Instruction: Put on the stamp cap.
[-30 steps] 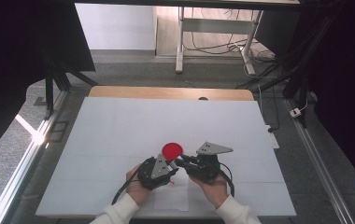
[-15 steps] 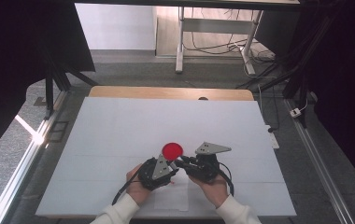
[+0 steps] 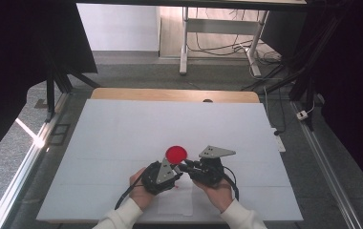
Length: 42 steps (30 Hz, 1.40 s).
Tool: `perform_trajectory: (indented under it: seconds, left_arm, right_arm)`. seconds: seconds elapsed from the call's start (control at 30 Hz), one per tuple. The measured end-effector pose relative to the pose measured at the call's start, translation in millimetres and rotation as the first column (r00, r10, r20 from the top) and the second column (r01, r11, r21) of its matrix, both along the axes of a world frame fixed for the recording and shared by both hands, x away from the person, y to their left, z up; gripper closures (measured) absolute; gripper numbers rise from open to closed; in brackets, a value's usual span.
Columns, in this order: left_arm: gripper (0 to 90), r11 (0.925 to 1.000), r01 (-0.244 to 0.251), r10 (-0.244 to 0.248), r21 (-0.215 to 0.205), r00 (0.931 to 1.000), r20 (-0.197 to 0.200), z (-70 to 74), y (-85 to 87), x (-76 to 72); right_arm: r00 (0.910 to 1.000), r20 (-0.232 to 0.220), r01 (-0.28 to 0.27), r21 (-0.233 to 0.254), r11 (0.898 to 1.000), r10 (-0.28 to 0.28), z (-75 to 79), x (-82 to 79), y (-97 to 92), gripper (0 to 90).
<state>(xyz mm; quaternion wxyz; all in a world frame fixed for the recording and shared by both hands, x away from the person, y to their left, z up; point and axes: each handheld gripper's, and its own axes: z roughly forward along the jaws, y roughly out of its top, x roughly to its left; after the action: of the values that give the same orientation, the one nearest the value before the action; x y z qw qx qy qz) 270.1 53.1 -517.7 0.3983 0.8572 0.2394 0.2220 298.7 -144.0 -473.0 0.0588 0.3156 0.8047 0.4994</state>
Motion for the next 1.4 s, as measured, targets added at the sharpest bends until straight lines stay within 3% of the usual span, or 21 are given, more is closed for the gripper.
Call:
perform_trajectory:
  seconds: [0.37, 0.8, 1.07, 1.23, 1.4]
  left_arm:
    - [64.8, 1.0000, -0.004, 0.004, -0.007, 0.9998, 0.018, 0.9, 0.3, -1.1]
    - [63.0, 0.9999, 0.002, -0.002, -0.015, 0.9998, -0.020, -1.3, 2.4, 3.0]
    - [53.6, 0.9987, -0.018, 0.016, -0.047, 0.9993, -0.035, -0.3, 7.4, 3.6]
    - [43.8, 0.9974, -0.029, 0.024, -0.066, 0.9971, -0.072, 0.3, 12.4, 3.4]
    - [38.5, 0.9957, -0.027, 0.020, -0.088, 0.9964, -0.083, 4.0, 18.6, 0.7]
  right_arm:
    - [1.0000, -0.001, 0.001, 0.011, 1.000, -0.001, -0.7, -0.1, -0.4, 75.3]
    - [0.9998, 0.017, -0.004, 0.009, 1.000, 0.004, -0.4, 0.5, -1.6, 75.3]
    - [0.9994, 0.031, -0.015, 0.011, 1.000, 0.015, -0.1, 0.1, -1.8, 75.2]
    - [0.9988, 0.048, -0.011, 0.023, 1.000, 0.010, 2.0, 0.7, -5.8, 75.2]
    - [0.9973, 0.073, -0.007, 0.014, 1.000, 0.006, 4.4, 2.5, -10.4, 75.1]
